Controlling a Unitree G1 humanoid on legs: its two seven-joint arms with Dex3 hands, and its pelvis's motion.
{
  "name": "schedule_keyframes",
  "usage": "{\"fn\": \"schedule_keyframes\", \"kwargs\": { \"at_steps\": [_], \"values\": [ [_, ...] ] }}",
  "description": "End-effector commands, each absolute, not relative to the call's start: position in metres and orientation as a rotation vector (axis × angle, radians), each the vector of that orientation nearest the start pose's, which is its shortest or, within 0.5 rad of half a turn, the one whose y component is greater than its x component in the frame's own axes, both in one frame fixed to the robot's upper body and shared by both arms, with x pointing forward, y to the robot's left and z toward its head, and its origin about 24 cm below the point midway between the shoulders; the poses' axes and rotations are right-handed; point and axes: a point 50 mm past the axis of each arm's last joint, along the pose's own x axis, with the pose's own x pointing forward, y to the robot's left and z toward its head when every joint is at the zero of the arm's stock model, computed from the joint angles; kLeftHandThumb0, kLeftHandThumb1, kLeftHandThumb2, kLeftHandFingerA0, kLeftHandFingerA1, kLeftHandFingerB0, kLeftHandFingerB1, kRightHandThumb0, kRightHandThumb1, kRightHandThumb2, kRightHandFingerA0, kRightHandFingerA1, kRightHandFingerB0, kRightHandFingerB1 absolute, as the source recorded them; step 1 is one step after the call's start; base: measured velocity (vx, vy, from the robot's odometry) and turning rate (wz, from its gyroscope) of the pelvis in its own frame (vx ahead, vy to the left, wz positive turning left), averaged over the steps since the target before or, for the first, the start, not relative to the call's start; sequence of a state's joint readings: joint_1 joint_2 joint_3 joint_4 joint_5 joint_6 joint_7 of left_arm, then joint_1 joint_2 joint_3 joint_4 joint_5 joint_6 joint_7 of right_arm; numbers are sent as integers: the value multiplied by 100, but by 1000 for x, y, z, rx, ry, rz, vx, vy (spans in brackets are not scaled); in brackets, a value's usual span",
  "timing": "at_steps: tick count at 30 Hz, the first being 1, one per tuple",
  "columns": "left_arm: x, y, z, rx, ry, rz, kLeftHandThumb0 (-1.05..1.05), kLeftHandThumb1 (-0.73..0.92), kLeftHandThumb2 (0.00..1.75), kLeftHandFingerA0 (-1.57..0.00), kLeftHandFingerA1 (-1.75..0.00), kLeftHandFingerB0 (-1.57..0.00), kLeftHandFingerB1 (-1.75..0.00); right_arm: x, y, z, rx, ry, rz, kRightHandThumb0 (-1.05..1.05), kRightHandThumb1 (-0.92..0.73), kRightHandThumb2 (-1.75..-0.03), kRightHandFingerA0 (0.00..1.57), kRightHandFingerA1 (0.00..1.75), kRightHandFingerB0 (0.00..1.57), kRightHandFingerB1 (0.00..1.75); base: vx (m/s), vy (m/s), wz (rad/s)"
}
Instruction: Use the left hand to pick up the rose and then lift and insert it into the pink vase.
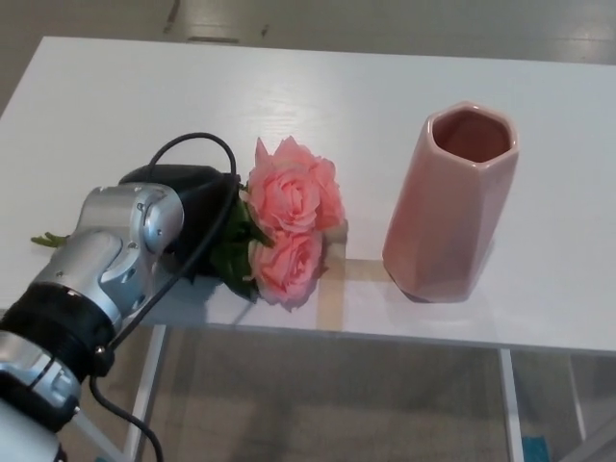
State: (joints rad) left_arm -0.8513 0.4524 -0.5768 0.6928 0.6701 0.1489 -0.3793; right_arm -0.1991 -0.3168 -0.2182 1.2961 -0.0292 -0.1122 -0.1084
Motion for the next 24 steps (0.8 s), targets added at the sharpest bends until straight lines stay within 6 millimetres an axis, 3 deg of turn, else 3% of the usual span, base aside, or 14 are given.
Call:
{"fn": "schedule_keyframes", "kwargs": {
  "at_steps": [1,2,6,7,15,19,20,24],
  "values": [
    [371,136,76,1502,202,-563,-27,58,80,-92,-134,-67,-58,161,-289,-122,-187,955,-418,-30,-64,-58,67,48,54,42,0,0,0],
    [371,135,74,1514,168,-549,-18,67,60,-77,-141,-73,-48,163,-288,-121,-185,951,-417,-30,-64,-58,67,48,54,42,0,0,0],
    [371,135,73,1519,149,-541,-18,67,60,-77,-141,-73,-48,164,-288,-121,-184,950,-417,-30,-64,-58,67,48,54,42,0,0,0],
    [369,137,71,1513,88,-510,-21,70,62,-69,-142,-68,-47,166,-287,-121,-177,948,-411,-30,-64,-58,67,48,54,42,0,0,0],
    [366,138,64,1459,36,-488,-22,72,63,-71,-135,-60,-42,166,-289,-120,-162,948,-407,-31,-65,-58,66,47,54,42,0,0,0],
    [364,140,61,1444,35,-484,-23,72,63,-70,-136,-64,-43,163,-289,-121,-161,953,-405,-31,-65,-58,66,47,55,42,0,0,0],
    [365,146,64,1395,14,-444,-22,72,62,-63,-148,-84,-53,164,-289,-121,-161,951,-403,-30,-65,-58,67,48,56,43,0,0,0],
    [368,151,70,1332,-9,-401,-22,72,62,-63,-148,-85,-53,165,-289,-121,-161,948,-401,-30,-65,-58,68,48,56,43,0,0,0]
  ]
}}
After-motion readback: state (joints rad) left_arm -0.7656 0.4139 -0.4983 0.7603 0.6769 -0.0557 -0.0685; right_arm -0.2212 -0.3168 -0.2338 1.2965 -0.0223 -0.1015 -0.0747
